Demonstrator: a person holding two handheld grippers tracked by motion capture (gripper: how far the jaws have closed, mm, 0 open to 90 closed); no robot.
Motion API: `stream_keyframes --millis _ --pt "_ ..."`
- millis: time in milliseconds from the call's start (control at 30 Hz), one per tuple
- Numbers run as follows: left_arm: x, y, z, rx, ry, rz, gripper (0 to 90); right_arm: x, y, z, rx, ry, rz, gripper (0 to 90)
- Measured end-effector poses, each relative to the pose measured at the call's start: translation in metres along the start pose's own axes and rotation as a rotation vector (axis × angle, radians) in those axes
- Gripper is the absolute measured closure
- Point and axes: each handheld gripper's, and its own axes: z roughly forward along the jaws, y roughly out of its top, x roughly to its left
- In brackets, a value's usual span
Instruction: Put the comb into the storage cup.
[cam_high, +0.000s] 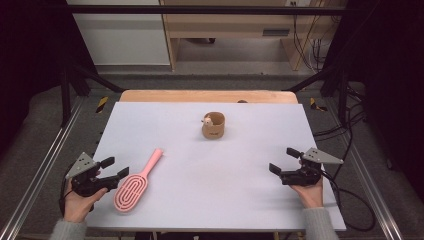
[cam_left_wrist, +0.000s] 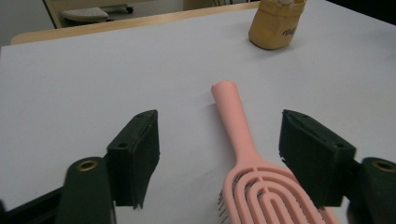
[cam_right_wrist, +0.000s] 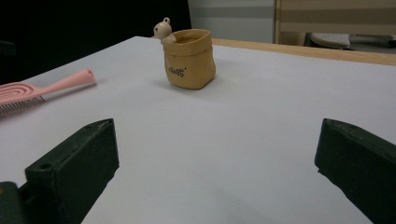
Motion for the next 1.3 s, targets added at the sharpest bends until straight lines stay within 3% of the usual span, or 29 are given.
stream_keyframes --millis 133,167,300,600,900,1300 --pt "-0.001 -0.004 -0.006 0.023 0.054 0.012 40.3 0.0 0.0 0.0 0.0 0.0 0.0 0.2" --pt "-0.001 -0.005 -0.008 0.028 0.058 -0.004 46.1 0.0 0.0 0.0 0.002 0.001 -0.001 0.2" --pt "-0.001 -0.008 -0.011 0.053 0.083 -0.023 54.7 0.0 0.0 0.0 0.002 0.0 -0.001 0.2" --pt "-0.001 -0.014 -0.012 0.133 0.097 -0.056 75.0 0.0 0.0 0.0 0.003 0.0 -0.001 0.2" --pt "0.0 -0.018 -0.011 0.212 0.101 -0.074 88.4 0.0 0.0 0.001 0.005 -0.001 -0.001 0.2" --pt "-0.008 -0.021 -0.009 0.283 0.058 -0.074 89.9 0.0 0.0 0.001 0.005 -0.003 -0.003 0.2"
